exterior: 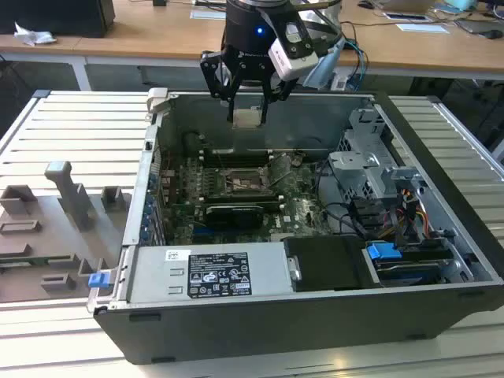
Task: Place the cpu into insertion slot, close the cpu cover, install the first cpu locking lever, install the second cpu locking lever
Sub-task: 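Place the cpu into insertion slot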
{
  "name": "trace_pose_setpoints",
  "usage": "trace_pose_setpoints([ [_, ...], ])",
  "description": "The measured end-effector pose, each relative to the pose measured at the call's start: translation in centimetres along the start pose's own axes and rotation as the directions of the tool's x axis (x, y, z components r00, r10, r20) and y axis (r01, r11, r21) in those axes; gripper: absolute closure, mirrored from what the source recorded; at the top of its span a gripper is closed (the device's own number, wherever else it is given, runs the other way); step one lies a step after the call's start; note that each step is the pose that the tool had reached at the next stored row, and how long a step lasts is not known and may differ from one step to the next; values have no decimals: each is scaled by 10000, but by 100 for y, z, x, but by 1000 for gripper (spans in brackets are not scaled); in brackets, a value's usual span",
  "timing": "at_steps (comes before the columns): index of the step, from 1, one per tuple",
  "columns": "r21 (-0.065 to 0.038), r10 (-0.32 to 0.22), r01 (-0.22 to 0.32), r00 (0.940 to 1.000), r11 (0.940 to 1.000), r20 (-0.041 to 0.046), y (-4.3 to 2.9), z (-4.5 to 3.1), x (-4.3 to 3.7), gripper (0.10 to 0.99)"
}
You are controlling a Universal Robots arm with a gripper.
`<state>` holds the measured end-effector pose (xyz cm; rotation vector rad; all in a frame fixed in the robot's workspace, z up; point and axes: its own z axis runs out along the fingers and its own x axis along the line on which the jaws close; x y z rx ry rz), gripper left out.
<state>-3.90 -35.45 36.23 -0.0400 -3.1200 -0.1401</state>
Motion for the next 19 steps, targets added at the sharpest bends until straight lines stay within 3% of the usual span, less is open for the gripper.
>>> trace_pose_setpoints([
  [13,-14,639,-639,9979,9980,57,0,1,0,561],
  [19,-28,1183,-1183,9929,9930,105,0,1,0,561],
])
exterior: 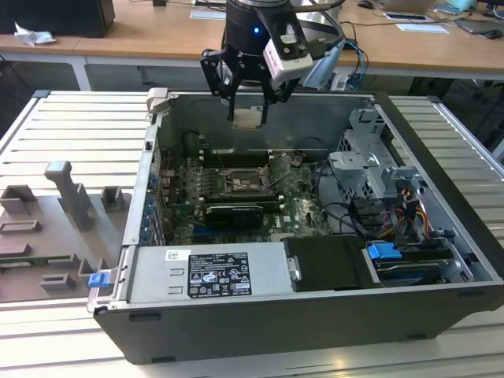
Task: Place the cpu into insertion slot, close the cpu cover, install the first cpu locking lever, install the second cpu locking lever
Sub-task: 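Place the cpu into insertion slot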
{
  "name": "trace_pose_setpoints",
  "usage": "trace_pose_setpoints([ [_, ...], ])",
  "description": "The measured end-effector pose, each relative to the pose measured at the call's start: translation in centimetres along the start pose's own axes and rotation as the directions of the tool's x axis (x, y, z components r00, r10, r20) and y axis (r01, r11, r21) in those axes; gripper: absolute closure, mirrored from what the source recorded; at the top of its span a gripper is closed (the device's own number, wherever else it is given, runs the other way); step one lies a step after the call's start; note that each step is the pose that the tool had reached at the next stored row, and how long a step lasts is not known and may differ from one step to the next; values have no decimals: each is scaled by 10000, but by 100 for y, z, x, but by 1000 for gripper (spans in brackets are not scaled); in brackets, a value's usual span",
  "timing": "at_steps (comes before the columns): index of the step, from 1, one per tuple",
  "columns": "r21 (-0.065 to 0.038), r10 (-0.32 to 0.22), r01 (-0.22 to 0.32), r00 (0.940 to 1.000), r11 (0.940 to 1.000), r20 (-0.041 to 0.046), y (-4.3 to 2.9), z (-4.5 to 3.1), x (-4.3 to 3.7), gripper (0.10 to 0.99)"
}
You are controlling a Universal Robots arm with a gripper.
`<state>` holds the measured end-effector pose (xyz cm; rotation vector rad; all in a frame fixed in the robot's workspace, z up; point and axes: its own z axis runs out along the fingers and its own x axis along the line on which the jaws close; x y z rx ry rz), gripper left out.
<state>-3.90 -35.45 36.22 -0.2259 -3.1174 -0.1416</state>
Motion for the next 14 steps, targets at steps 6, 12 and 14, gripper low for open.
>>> trace_pose_setpoints([
  [6,-10,478,-478,9988,9989,43,0,0,0,561],
  [12,-19,858,-858,9963,9963,76,0,0,0,561],
  [14,-22,964,-963,9953,9953,85,0,0,0,561],
])
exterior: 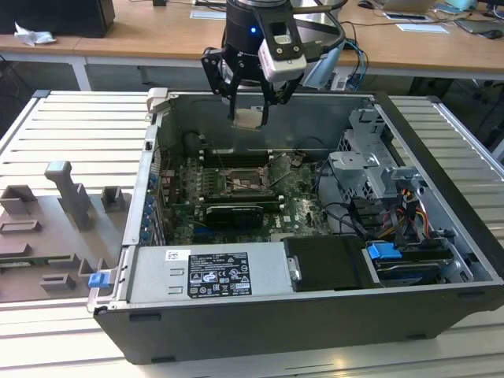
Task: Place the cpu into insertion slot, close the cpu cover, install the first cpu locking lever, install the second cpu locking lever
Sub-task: 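Place the cpu into insertion slot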
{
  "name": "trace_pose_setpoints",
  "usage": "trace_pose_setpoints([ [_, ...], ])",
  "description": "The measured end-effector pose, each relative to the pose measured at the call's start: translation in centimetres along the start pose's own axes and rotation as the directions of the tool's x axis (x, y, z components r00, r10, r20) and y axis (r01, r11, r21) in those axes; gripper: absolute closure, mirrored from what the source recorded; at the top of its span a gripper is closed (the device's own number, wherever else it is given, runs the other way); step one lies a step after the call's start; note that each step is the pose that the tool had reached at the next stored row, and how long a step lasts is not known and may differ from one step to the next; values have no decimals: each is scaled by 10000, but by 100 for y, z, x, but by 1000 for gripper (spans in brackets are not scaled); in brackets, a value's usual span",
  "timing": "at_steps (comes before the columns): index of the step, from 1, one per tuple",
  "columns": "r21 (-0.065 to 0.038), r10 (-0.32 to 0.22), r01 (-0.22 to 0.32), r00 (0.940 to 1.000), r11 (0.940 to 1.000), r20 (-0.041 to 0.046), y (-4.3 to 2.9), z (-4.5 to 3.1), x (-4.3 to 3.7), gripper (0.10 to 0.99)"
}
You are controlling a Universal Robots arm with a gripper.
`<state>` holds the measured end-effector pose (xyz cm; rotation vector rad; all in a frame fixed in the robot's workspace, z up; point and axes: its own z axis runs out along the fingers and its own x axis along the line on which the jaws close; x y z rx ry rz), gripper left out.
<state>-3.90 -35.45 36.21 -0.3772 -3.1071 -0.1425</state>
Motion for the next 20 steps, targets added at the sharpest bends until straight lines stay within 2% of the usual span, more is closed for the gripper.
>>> trace_pose_setpoints([
  [12,-21,893,-893,9960,9960,79,0,0,0,561],
  [20,-40,1584,-1584,9873,9874,141,0,1,0,561],
])
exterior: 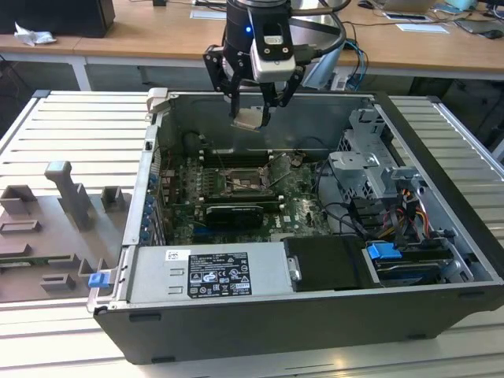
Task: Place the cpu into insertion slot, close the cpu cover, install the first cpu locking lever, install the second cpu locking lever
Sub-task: 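Place the cpu into insertion slot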
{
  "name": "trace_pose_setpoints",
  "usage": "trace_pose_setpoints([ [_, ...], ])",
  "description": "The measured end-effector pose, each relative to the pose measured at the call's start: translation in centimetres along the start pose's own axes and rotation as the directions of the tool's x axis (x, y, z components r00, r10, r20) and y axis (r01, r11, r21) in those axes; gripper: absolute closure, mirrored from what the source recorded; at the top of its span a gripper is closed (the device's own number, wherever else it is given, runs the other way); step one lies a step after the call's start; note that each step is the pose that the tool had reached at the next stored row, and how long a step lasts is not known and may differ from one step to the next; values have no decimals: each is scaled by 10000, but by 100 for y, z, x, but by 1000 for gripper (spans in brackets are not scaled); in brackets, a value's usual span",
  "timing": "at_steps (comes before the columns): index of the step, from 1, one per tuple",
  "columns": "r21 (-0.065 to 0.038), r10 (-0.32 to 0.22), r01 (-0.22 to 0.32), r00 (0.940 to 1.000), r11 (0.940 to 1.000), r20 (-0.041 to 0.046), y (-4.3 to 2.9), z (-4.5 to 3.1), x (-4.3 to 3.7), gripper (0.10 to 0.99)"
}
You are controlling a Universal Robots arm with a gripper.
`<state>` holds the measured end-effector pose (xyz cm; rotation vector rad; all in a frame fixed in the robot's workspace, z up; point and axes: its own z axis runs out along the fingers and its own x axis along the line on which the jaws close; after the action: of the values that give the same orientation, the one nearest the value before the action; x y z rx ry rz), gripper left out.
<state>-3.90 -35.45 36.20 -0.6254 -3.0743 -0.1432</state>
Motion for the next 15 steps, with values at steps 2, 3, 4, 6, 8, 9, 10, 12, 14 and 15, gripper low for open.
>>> trace_pose_setpoints([
  [2,-2,143,-143,9999,9999,13,0,0,0,561],
  [3,-3,221,-221,9998,9998,20,0,0,0,561],
  [4,-4,300,-300,9995,9996,27,0,0,0,561],
  [6,-7,454,-454,9990,9990,41,0,0,0,561],
  [8,-6,782,-782,9969,9969,75,0,1,0,561],
  [9,-8,1052,-1052,9944,9945,102,0,3,0,561],
  [10,-9,1188,-1188,9929,9929,115,0,4,0,561],
  [12,-12,1427,-1427,9897,9898,138,0,6,0,561],
  [14,-19,1703,-1703,9853,9854,164,-1,8,0,561],
  [15,-22,1803,-1803,9835,9836,172,-1,8,0,561],
])
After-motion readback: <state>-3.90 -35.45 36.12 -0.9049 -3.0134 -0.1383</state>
